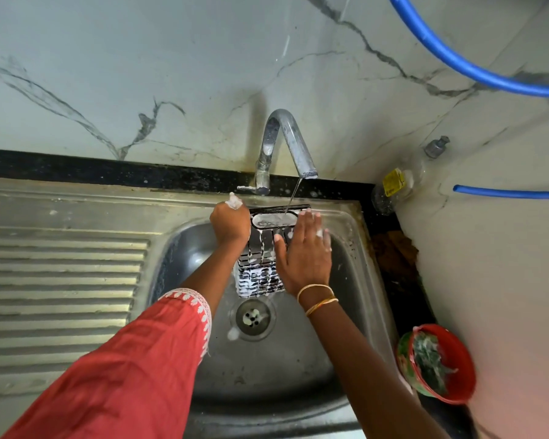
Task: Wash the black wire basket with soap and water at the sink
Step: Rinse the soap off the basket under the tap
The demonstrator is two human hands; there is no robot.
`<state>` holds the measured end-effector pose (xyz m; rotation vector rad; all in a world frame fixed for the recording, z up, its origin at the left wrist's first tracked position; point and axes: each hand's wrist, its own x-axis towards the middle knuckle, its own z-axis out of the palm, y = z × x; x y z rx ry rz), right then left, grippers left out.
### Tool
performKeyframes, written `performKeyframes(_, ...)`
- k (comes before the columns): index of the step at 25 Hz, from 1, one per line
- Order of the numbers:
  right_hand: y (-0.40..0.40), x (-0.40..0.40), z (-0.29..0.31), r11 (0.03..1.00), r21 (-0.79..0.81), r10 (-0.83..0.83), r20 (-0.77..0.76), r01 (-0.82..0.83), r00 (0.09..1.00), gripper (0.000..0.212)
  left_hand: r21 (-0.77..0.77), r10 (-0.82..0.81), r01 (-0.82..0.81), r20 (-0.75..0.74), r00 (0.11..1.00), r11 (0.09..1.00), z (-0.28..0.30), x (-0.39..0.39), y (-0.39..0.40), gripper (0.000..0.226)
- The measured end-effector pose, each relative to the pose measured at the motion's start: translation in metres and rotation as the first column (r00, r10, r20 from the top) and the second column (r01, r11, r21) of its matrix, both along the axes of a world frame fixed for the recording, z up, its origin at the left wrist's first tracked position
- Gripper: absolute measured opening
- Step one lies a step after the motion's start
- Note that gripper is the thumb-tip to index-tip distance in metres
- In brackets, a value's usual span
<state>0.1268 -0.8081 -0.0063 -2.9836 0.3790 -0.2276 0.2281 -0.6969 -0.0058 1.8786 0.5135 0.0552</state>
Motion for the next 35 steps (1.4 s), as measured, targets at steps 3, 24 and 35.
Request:
performKeyframes(3,0.009,0.006,0.0,0.971,-0.017,0.239,0.048,-0.238,0.97,0.058,0.21,-0.132,0.123,0.031,0.991,0.97,0.008,0.001,0.003,0.031)
performKeyframes(24,-0.015,0.031,0.06,0.72,0.678,-0.161,-0.043,0.147,0.986,0.028,0.308,-0.57,0.632,-0.274,0.774,0.711,0.042,-0.002,0.003,0.078)
performKeyframes(35,0.013,0.066,0.068,0.804,0.526,-0.198,-0.202,0.277,0.959,0.041,0.002,-0.418,0.418,-0.039,0.908,0.908,0.064,-0.011,0.018,0.054)
